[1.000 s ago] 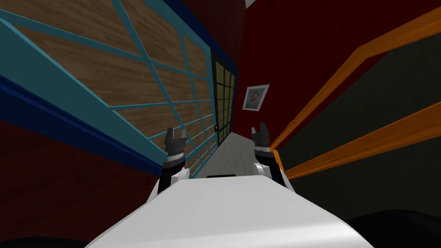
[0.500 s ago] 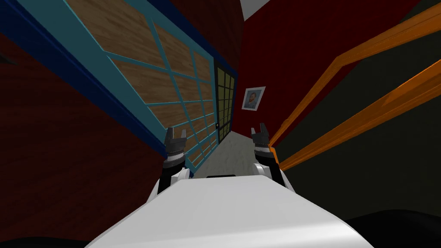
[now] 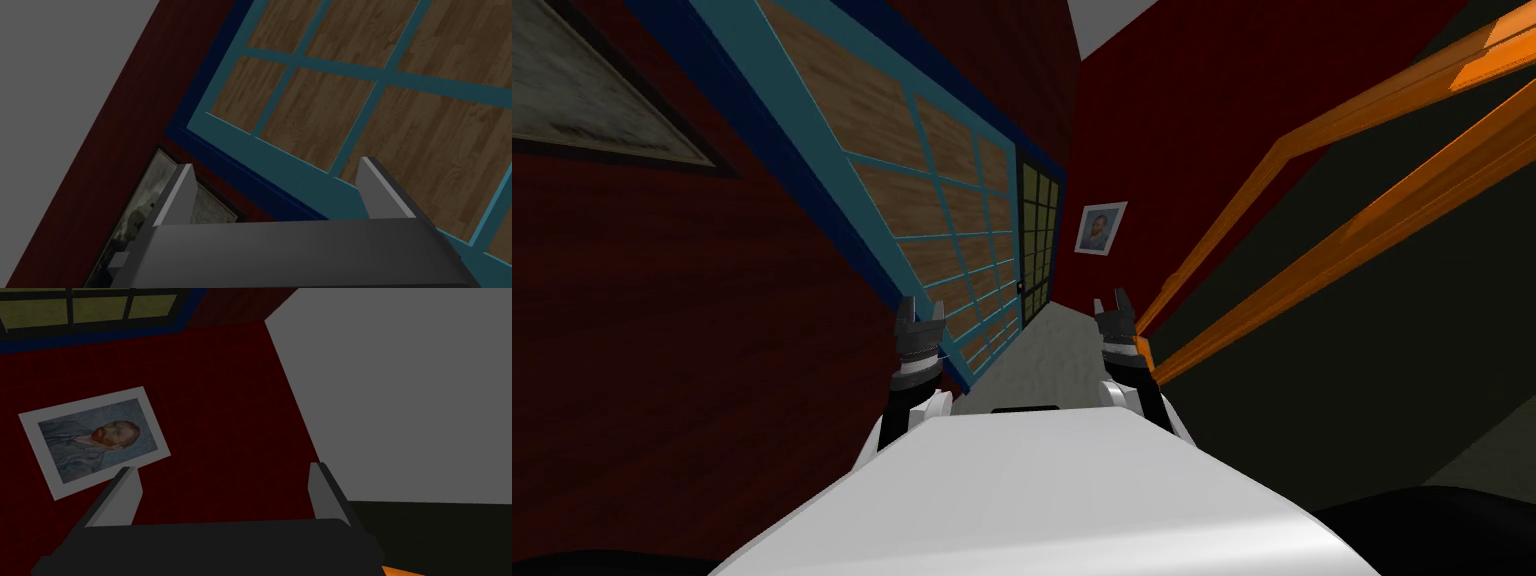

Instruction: Push the door open

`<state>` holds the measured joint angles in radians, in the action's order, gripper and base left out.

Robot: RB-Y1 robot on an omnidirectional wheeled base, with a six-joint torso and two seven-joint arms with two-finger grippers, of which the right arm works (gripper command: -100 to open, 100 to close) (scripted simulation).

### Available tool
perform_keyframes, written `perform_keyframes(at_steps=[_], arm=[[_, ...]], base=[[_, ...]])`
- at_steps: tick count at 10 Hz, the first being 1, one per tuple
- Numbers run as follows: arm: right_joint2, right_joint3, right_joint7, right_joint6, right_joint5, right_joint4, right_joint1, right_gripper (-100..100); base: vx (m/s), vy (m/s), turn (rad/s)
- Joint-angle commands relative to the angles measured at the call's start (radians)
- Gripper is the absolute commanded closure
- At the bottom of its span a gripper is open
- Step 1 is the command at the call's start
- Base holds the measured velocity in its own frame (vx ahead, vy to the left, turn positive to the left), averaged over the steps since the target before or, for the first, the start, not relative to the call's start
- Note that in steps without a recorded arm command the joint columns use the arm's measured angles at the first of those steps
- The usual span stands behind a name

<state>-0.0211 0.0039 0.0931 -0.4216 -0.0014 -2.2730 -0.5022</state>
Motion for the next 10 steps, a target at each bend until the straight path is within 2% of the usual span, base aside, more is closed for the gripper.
perform_keyframes(at_steps=[1,7,10], arm=[[-0.008,0.001,0.010,-0.008,-0.010,0.010,-0.003,-100],[-0.040,0.007,0.065,-0.052,-0.071,0.071,-0.017,-100],[-0.058,0.013,0.111,-0.089,-0.120,0.121,-0.028,-100]], base=[[-0.228,0.039,0.057],[-0.218,0.054,0.095],[-0.179,0.085,0.157]])
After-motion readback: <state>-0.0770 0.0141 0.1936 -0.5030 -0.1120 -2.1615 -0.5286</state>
